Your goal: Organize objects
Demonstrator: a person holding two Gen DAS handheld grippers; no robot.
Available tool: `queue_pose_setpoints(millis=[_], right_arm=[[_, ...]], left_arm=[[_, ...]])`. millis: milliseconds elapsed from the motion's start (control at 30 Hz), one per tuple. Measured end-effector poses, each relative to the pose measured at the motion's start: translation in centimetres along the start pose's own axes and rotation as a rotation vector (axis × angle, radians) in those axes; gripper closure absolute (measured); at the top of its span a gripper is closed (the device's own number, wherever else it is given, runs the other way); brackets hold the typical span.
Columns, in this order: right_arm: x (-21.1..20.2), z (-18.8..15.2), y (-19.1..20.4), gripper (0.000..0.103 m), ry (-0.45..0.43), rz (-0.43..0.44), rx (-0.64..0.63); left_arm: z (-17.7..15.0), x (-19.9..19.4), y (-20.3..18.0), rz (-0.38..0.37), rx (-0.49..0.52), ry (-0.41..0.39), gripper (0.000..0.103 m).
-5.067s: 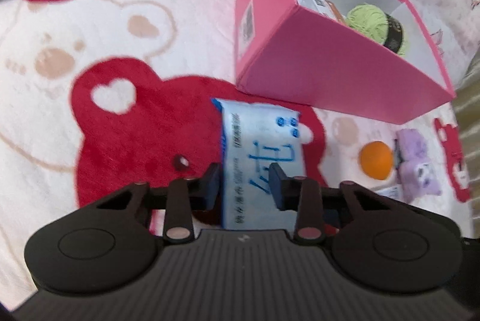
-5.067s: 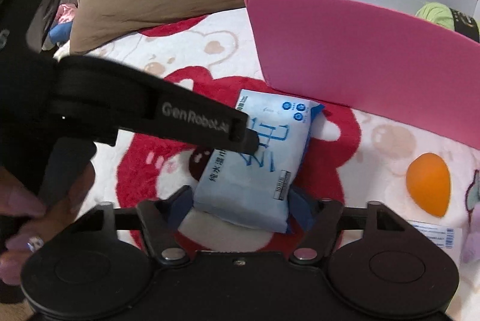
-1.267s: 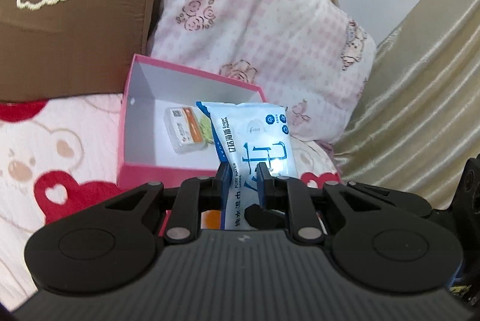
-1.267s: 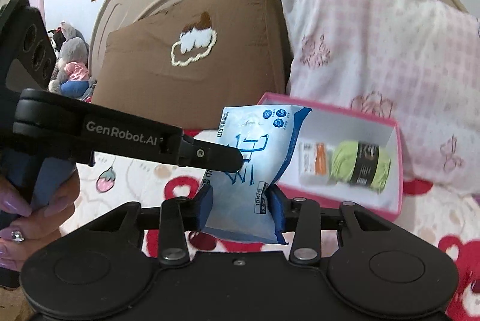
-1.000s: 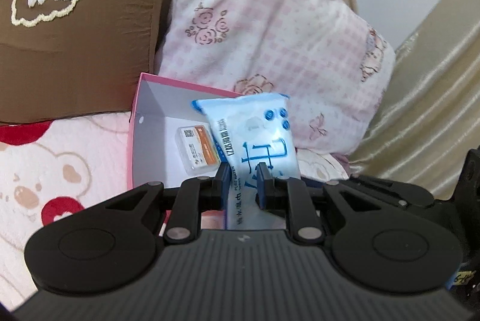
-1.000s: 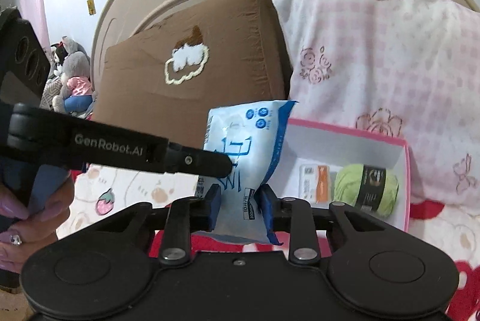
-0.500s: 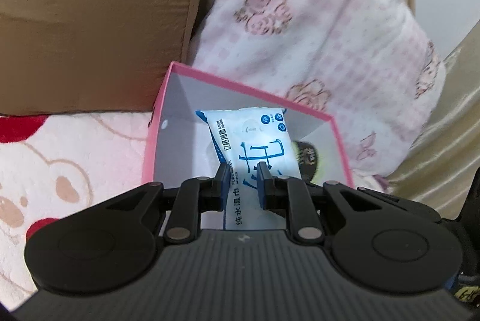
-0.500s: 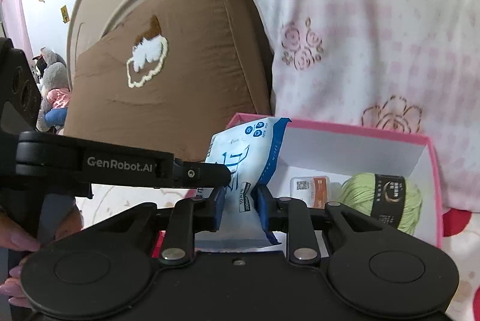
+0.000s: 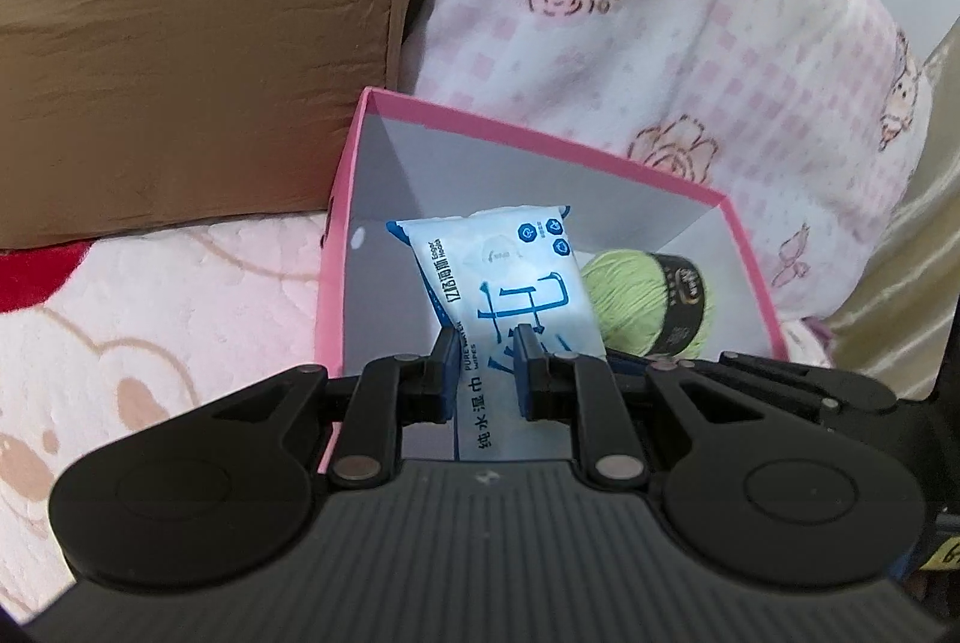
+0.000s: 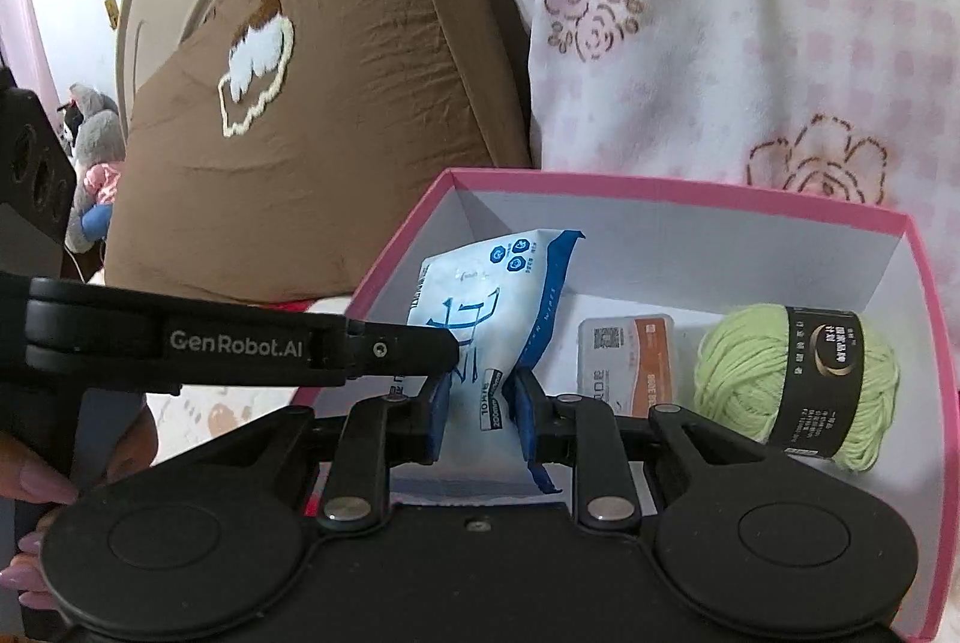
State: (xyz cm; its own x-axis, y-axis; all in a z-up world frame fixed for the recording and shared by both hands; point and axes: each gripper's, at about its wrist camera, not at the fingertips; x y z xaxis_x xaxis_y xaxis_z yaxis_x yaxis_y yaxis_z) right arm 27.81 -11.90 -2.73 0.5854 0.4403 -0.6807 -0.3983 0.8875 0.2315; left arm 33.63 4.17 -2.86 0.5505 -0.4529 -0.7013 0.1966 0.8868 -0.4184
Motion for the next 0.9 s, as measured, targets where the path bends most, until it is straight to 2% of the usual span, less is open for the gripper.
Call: queue_pose_setpoints(millis=[233,367,500,600,667,800,900], right_arm=[[1.5,-0.6,-0.7,0.076,0.044,0.015,0.025],[1.9,-0.6,-1.3,0.077,0.055,0.031,0.033],[2.5,-0.8,-1.6,0.078,0.081,0.047,0.048],[3.0,-0.7,-1.8,0.079,0.097,0.06,0.068],[3.4,-0.7,-2.0,0.081,0.117,0.047,0.086],[4.2,-1.0,-2.2,0.091,0.14,0.024,0.105],[4.8,-1.3,-2.3,0.092,0.173,-0.002,0.113]], left_arm=[[-0.6,1.0,-1.0,0.063,0.08,0.026,0.088],[-0.8,1.5,-0.9,0.072,0.072,0.058,0.088],[-1.0,1.7,-1.2,0.11,0.102,0.061,0.088],[-1.2,1.9,-1.1,0.107,0.11,0.062,0.087],[-1.5,1.9,-1.1,0.105,0.117,0.063,0.087],[-2.2,2.3,-1.3,0.108,0.126,0.07,0.087],[-2.2,2.2,-1.5,0.12,0.131,0.064,0.087]])
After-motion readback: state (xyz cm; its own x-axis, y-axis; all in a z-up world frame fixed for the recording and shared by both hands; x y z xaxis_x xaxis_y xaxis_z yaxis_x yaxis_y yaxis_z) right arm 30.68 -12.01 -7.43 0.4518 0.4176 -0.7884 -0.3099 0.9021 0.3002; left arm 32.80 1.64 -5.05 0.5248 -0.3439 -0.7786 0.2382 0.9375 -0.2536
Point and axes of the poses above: each gripper's, at about its wrist camera, not at the fingertips, and x roughly the way its jaws point, y to its left, z to its top, and after that the axes turned 3 degrees about y, right-handed
